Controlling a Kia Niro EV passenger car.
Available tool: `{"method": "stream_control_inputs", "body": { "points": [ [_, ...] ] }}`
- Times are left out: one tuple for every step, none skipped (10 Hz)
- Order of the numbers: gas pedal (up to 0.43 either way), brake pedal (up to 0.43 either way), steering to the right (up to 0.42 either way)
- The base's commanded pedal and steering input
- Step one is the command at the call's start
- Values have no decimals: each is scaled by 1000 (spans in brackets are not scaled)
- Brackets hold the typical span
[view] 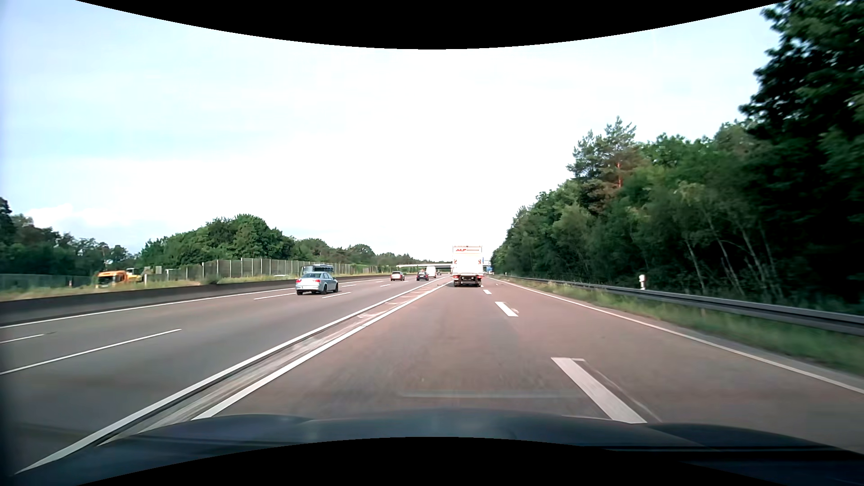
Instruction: Follow the waypoints while adhering to traffic rules and regulations
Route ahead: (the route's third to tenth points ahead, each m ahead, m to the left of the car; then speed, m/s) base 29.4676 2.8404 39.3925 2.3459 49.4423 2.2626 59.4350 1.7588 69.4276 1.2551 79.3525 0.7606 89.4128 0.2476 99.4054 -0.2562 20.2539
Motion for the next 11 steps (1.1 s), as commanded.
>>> {"method": "stream_control_inputs", "body": {
  "points": [
    [87, 0, 0],
    [87, 0, -1],
    [87, 0, 0],
    [87, 0, 1],
    [87, 0, 2],
    [87, 0, 1],
    [87, 0, 1],
    [87, 0, 1],
    [87, 0, 2],
    [87, 0, 2],
    [98, 0, 1]
  ]
}}
